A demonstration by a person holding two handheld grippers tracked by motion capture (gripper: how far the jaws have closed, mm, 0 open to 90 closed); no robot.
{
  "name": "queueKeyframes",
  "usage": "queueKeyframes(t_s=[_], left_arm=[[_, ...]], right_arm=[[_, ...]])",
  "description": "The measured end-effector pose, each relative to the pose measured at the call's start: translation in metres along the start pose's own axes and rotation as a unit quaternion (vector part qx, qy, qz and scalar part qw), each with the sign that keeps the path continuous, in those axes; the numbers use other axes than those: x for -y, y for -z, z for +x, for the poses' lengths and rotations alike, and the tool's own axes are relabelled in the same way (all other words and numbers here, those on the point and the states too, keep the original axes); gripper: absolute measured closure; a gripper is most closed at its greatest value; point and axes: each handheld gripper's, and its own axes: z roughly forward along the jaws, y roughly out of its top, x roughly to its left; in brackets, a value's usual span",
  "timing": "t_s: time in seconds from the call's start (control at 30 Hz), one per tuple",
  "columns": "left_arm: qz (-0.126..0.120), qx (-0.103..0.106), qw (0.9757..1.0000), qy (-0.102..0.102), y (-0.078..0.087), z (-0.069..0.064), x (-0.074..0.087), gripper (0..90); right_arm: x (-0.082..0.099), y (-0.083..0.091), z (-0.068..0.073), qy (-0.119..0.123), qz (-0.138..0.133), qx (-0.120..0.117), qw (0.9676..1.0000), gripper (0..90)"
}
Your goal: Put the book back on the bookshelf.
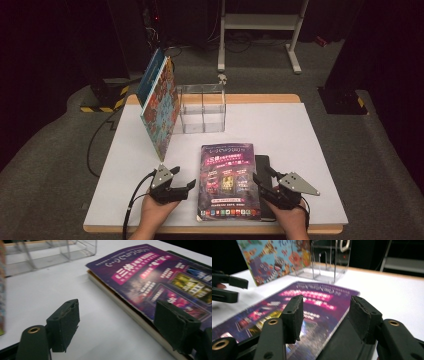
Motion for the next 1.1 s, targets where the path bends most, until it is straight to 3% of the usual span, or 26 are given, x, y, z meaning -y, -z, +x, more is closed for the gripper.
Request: queueKeyframes(t_s=[0.1,0.27,0.37,0.57,0.87,1.03,1.1], left_arm=[[0.012,0.030,0.9989,0.033,-0.004,-0.009,0.000,19.4],[0.046,0.038,0.9970,0.050,-0.015,-0.020,0.004,18.4],[0.081,0.032,0.9928,0.083,-0.023,-0.020,0.004,15.3],[0.086,0.015,0.9931,0.078,-0.031,-0.023,0.009,13.4],[0.108,0.008,0.9916,0.069,-0.043,-0.031,0.010,10.5],[0.116,0.016,0.9873,0.107,-0.049,-0.031,0.010,8.7],[0.123,0.019,0.9866,0.106,-0.050,-0.031,0.010,6.4]], right_arm=[[0.004,-0.002,-0.003,-0.004,0.018,0.004,0.9998,43.9],[0.009,-0.002,-0.004,-0.002,0.035,0.006,0.9994,43.1],[0.010,-0.003,-0.004,-0.003,0.036,0.004,0.9994,43.1],[0.010,-0.004,-0.003,-0.003,0.036,-0.001,0.9993,43.2],[0.010,-0.005,-0.002,-0.002,0.037,-0.006,0.9993,43.4],[0.010,-0.005,-0.002,-0.003,0.039,-0.009,0.9992,43.4],[0.010,-0.006,-0.001,-0.004,0.040,-0.010,0.9991,43.4]])
